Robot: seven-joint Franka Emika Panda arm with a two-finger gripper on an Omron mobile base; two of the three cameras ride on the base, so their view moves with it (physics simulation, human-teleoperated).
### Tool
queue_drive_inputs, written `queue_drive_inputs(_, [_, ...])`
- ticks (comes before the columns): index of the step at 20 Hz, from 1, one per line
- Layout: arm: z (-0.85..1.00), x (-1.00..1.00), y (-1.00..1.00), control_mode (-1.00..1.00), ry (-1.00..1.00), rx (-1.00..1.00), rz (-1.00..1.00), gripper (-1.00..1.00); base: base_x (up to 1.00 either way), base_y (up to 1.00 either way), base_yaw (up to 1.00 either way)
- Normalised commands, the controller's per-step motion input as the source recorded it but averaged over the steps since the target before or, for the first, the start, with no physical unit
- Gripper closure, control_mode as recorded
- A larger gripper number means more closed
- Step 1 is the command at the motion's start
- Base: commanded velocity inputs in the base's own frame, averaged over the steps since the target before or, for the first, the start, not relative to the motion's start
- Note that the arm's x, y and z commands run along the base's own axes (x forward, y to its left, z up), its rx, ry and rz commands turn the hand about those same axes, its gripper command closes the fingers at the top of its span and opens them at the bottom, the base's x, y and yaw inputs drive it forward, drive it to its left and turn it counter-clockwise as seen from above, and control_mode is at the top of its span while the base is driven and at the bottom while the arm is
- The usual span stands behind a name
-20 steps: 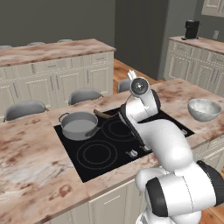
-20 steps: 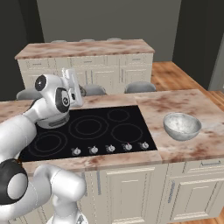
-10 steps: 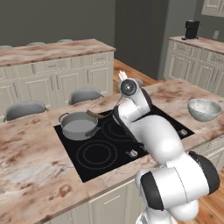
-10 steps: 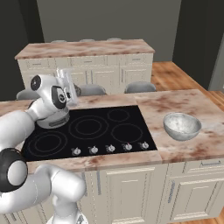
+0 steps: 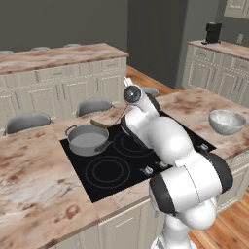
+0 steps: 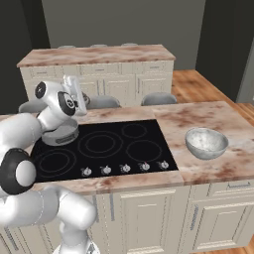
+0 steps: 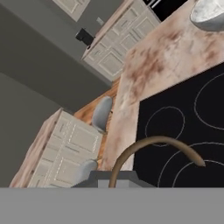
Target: Open the cabinet and move the ladle to the pot. Then close the cabinet.
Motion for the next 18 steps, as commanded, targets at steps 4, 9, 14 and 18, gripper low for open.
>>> queue_drive_inputs(4, [-0.31,0.27,0.20,-1.00,0.00,-0.02,0.00,1.00,0.00,0.00,0.00])
queue_drive_inputs(9, [-0.22,0.30,0.20,-1.00,0.00,-0.01,0.00,1.00,0.00,0.00,0.00])
queue_drive_inputs(14, [-0.22,0.22,0.14,-1.00,0.01,0.00,0.00,1.00,0.00,0.00,0.00])
queue_drive_inputs(18, [-0.29,0.20,0.13,-1.00,0.04,0.00,0.00,1.00,0.00,0.00,0.00])
